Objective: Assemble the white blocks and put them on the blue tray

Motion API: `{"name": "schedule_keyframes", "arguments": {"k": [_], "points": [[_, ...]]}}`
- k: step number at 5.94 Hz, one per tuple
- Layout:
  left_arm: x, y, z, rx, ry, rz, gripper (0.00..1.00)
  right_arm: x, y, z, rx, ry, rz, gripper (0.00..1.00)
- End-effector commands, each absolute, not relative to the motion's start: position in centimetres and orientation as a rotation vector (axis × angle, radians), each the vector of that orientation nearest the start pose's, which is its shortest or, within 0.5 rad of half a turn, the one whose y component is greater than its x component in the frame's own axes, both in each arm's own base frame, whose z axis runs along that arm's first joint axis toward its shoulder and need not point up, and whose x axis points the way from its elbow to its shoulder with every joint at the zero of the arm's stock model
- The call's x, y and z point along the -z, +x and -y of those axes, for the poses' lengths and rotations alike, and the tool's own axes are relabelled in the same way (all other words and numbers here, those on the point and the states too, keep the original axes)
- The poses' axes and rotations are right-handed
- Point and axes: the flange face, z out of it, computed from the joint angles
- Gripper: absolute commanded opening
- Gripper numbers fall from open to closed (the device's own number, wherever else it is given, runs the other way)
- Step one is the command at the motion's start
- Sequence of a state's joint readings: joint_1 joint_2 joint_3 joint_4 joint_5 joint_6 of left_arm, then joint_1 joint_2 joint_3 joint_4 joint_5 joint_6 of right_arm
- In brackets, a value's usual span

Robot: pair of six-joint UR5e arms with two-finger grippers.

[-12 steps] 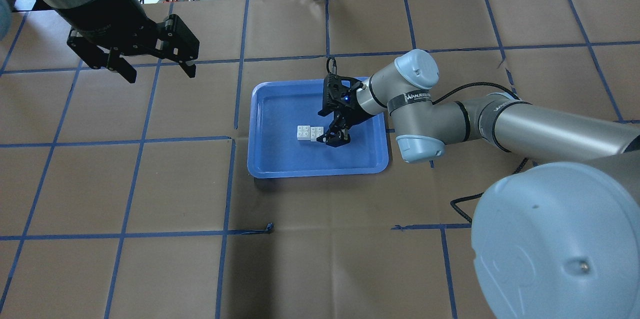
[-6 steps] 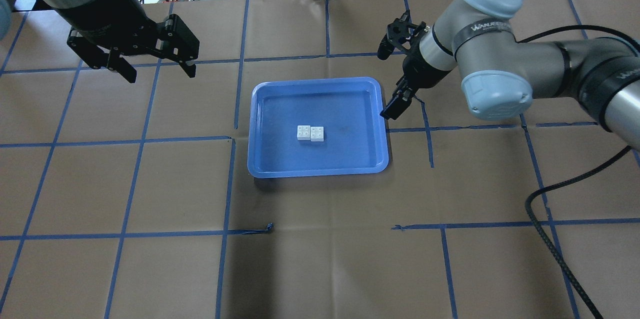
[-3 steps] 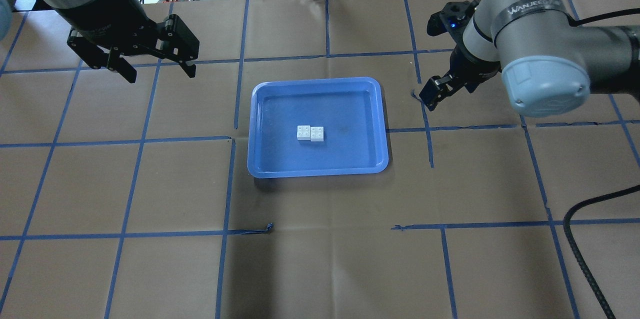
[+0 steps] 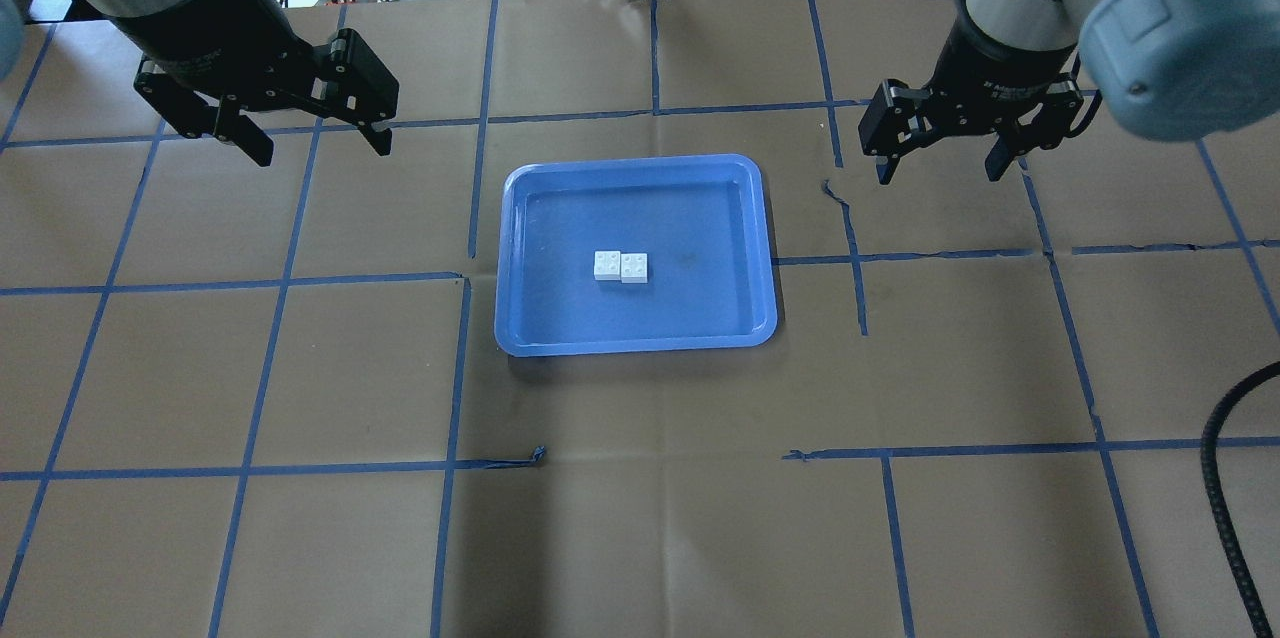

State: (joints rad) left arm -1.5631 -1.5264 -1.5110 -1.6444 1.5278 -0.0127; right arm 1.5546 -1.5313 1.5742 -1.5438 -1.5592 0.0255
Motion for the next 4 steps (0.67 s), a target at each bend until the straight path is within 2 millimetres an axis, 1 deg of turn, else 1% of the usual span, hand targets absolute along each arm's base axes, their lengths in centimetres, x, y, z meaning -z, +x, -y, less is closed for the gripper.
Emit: {"name": "schedule_keyframes", "arguments": {"k": [1, 4], "points": [[-53.17, -13.32, 47.53, 0.051, -0.036, -3.184, 0.99, -48.8, 12.88, 50.15, -0.162, 0.168, -3.12, 1.0], [-53.16, -13.32, 47.64, 0.058, -0.035, -3.184, 0.99, -48.47, 12.9, 50.19, -0.166, 0.169, -3.119, 1.0]]}}
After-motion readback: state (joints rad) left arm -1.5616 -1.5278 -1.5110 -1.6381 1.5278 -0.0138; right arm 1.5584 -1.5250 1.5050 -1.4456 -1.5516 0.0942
